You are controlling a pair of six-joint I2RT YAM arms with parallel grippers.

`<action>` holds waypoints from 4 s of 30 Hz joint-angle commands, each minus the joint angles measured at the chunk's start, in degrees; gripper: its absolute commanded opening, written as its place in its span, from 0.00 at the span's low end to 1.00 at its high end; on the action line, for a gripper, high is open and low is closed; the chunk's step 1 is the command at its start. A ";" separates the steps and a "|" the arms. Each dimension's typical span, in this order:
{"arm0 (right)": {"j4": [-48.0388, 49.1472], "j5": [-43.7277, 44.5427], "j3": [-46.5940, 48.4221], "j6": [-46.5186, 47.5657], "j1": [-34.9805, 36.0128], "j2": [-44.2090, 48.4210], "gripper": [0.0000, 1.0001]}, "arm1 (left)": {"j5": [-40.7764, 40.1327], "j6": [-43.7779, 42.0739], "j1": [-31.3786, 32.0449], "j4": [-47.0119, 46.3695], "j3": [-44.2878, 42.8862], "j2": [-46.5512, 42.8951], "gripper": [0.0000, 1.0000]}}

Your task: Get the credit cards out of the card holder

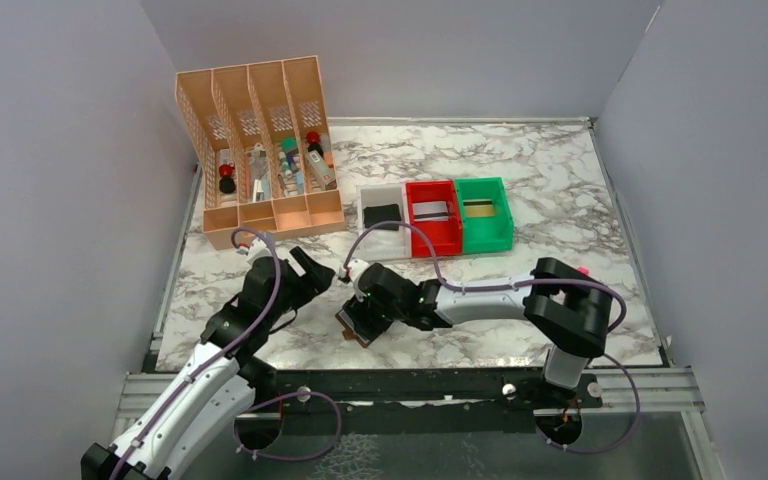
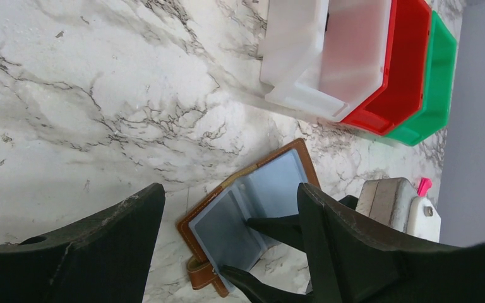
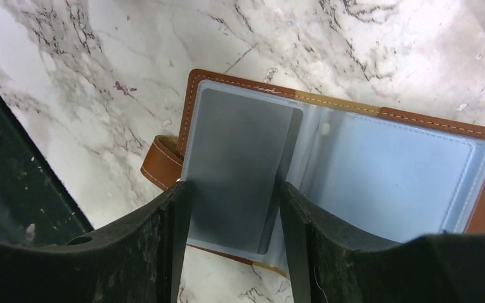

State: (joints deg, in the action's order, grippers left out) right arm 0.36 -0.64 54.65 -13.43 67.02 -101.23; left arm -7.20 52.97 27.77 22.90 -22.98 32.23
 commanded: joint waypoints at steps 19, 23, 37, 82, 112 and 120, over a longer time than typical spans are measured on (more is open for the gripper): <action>-5.79 17.79 4.15 -5.08 6.23 -5.38 0.05 | -2.56 1.33 0.04 1.87 0.04 -2.18 0.81; -5.96 15.85 5.32 -8.48 5.17 -5.12 0.01 | -2.47 1.35 0.03 2.32 -0.13 -2.62 0.81; 4.39 -4.14 0.18 -21.62 -4.54 0.29 0.01 | 5.32 -2.38 0.02 -1.69 -0.70 2.26 0.83; 23.90 -26.07 -12.45 -33.59 -20.34 1.54 0.01 | 24.53 -3.79 4.80 -25.36 1.32 25.91 0.70; 2.89 1.99 -21.57 -30.19 -21.65 21.18 0.37 | 18.11 0.54 14.46 -44.12 -4.79 43.45 0.58; 3.46 2.99 -27.32 -29.58 -21.67 31.83 0.36 | 18.47 1.20 15.01 -44.75 -6.81 51.06 0.53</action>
State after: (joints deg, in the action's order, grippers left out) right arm 3.46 0.21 28.08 -43.94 45.63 -72.55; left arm 12.58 53.80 42.50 -20.27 -29.32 81.34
